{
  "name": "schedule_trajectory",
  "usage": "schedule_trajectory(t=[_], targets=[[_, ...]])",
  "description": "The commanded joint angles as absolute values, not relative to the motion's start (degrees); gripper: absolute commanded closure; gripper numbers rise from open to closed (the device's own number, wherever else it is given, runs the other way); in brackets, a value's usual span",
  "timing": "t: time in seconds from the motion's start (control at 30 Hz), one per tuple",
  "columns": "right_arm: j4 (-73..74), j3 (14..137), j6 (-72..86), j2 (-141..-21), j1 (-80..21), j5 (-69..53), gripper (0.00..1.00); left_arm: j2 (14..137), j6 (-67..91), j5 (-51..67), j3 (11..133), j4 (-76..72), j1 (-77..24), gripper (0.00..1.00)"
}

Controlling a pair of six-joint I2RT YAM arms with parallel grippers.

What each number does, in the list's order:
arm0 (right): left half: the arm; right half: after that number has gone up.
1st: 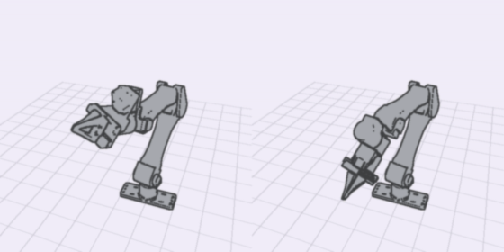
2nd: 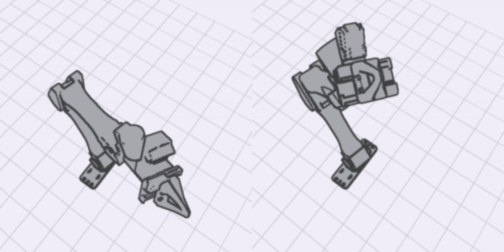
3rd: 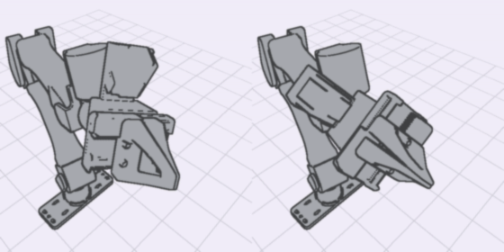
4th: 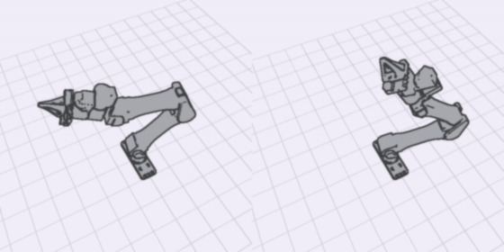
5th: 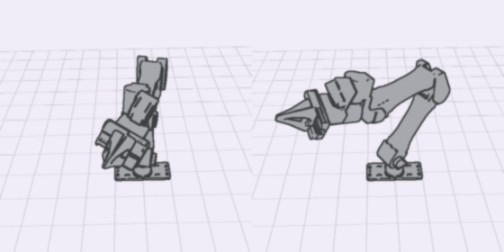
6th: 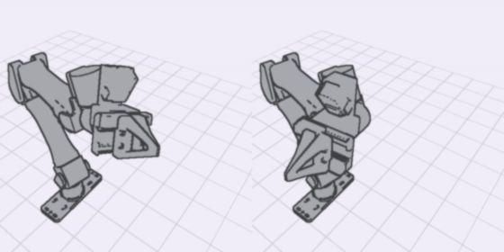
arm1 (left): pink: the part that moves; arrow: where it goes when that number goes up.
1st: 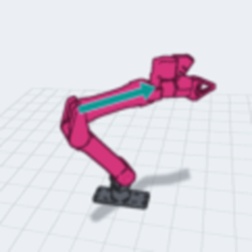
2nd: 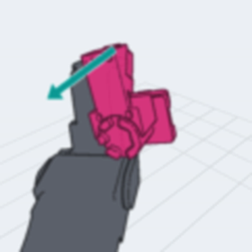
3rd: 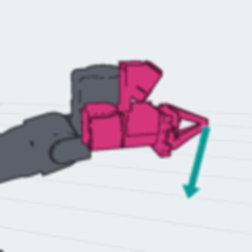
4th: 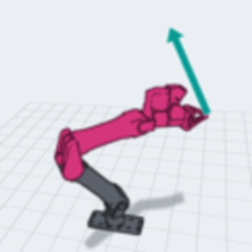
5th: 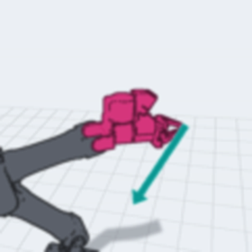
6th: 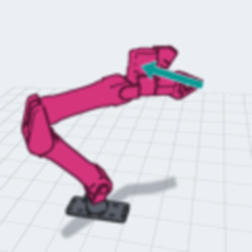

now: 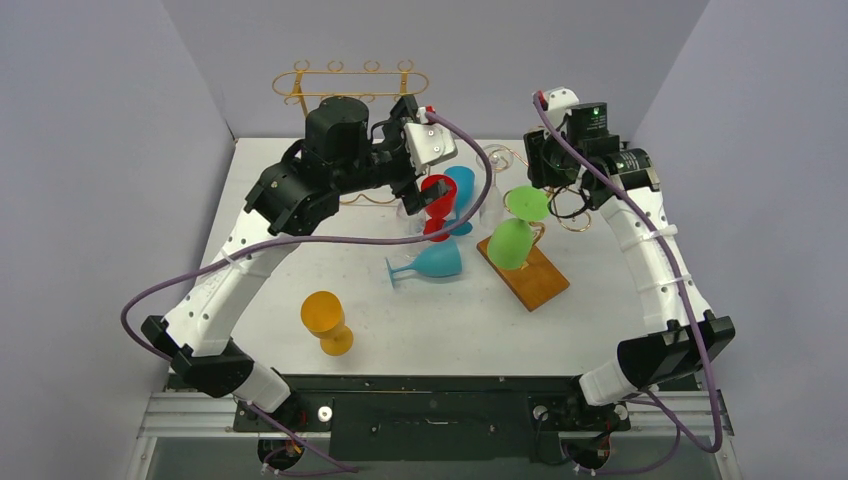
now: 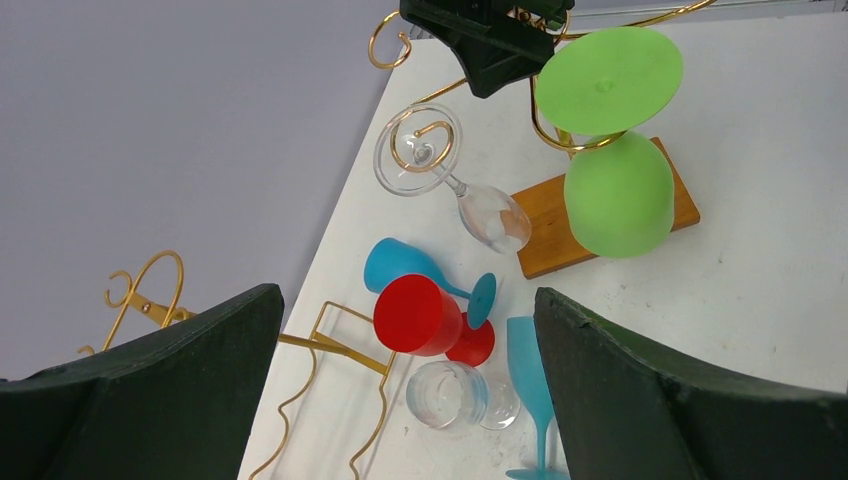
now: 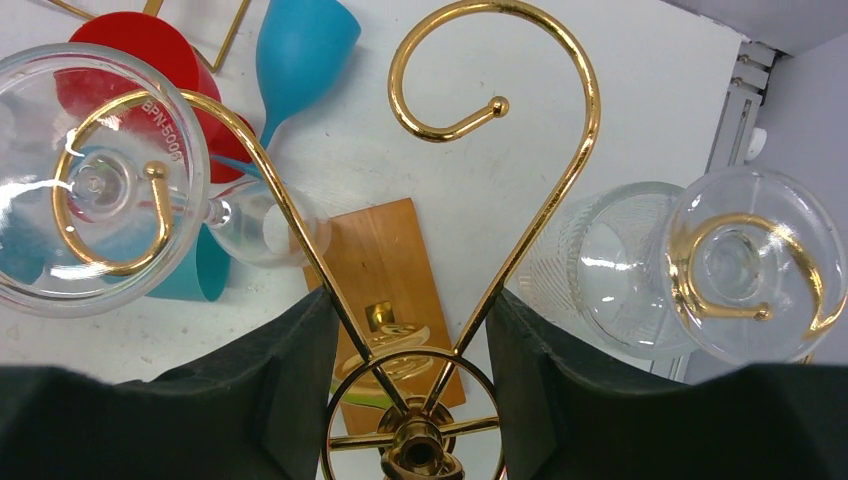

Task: Place the wine glass upside down on the wine glass rack
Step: Adjust the wine rack at the center of the board.

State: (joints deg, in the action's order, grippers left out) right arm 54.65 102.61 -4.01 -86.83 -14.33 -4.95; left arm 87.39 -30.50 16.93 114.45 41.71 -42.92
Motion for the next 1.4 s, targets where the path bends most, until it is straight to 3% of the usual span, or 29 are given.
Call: schedule_trajectory(t=[0.0, 0.63, 1.37], targets=[[51.4, 97.9, -0.1, -84.6, -15.4, -0.7, 1.0, 84.9, -30.1, 16.8, 114.1, 39.5, -42.7, 0.05], [37.6, 93.3, 12.9, -82.1, -15.6, 13.5, 1.0, 85.0, -30.9, 17.1, 114.6, 40.0, -42.8, 0.05], [27.4, 100.6, 19.4, -90.8, -15.2, 19.6, 1.0, 84.8, -32.7, 16.9, 113.7, 39.6, -42.7, 0.05]])
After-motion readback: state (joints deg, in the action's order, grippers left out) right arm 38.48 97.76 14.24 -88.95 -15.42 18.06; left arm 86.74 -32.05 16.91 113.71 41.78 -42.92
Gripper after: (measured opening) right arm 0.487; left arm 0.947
